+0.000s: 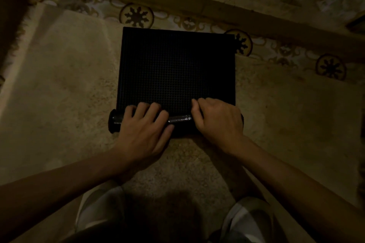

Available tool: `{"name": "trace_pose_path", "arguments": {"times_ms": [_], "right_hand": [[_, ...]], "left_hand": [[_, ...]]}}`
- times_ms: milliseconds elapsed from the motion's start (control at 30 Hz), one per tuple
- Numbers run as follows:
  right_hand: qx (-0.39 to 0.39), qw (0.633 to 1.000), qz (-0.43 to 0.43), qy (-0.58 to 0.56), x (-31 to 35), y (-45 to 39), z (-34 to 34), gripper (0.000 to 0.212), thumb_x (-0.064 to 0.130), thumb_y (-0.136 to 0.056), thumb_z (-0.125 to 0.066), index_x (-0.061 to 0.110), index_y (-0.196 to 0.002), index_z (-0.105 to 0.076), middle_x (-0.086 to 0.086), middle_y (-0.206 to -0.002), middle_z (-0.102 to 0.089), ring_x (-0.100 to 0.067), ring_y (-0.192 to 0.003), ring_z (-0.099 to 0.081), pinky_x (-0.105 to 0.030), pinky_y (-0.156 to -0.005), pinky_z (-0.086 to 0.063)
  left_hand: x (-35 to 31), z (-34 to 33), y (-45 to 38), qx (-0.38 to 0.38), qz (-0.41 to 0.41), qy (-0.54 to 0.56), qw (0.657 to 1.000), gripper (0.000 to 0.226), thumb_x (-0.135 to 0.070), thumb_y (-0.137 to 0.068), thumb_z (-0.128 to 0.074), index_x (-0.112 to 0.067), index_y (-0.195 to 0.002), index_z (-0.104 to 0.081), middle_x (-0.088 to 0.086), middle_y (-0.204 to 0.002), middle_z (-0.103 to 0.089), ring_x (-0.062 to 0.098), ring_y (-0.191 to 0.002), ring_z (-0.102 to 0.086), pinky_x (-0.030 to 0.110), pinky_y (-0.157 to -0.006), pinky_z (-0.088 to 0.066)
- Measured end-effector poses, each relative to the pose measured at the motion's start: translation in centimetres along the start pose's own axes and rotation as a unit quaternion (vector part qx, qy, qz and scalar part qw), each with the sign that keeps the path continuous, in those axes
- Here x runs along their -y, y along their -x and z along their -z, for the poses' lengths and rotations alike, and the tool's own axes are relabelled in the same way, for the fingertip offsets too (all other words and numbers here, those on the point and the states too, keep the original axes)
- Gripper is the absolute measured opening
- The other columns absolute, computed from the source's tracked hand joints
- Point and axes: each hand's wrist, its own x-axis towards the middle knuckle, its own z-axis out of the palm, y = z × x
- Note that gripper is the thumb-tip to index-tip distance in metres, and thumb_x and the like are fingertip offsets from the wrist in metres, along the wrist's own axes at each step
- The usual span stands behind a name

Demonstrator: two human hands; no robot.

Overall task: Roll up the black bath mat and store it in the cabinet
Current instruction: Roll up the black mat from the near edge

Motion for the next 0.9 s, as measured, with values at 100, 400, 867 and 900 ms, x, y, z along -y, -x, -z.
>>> {"name": "trace_pose_path", "arguments": {"times_ms": [100,400,867,900], "right_hand": [[-0.070,0.997,-0.025,0.029,0.3,0.9,-0.3,0.032,0.035,-0.103,-0.047,0.011,-0.095,-0.065,-0.012,-0.102,-0.063,-0.027,-0.088,-0.055,-0.037,-0.067,-0.041],[-0.102,0.993,0.012,0.062,1.0,2.0,-2.3,0.035,0.042,-0.104,-0.040,0.014,-0.108,-0.061,-0.009,-0.102,-0.062,-0.028,-0.091,-0.053,-0.043,-0.078,-0.040],[-0.055,0.998,0.008,0.033,0.0,-5.0,-0.3,0.037,0.035,-0.108,-0.031,0.013,-0.092,-0.057,-0.006,-0.079,-0.060,-0.025,-0.072,-0.056,-0.037,-0.058,-0.036],[-0.073,0.995,0.010,0.060,0.0,-4.5,-0.5,0.037,0.035,-0.108,-0.032,0.012,-0.096,-0.059,-0.008,-0.087,-0.061,-0.028,-0.080,-0.055,-0.041,-0.066,-0.038]], "left_hand": [[0.1,0.0,-0.8,-0.013,-0.005,0.001,1.000,0.035,-0.039,-0.101,-0.036,-0.009,-0.090,-0.051,0.013,-0.092,-0.058,0.033,-0.079,-0.051,0.044,-0.068,-0.041],[0.6,1.1,-4.0,0.023,0.044,0.012,0.999,0.037,-0.033,-0.105,-0.032,-0.016,-0.081,-0.054,0.004,-0.078,-0.057,0.023,-0.075,-0.055,0.034,-0.056,-0.038],[2.1,-0.9,-5.5,-0.036,-0.003,-0.018,0.999,0.049,-0.053,-0.098,-0.034,-0.008,-0.102,-0.053,0.015,-0.098,-0.051,0.032,-0.087,-0.044,0.045,-0.075,-0.034],[2.2,-0.8,-6.1,-0.038,-0.002,-0.024,0.999,0.047,-0.052,-0.099,-0.033,-0.009,-0.098,-0.050,0.014,-0.095,-0.050,0.032,-0.085,-0.044,0.045,-0.073,-0.034]]}}
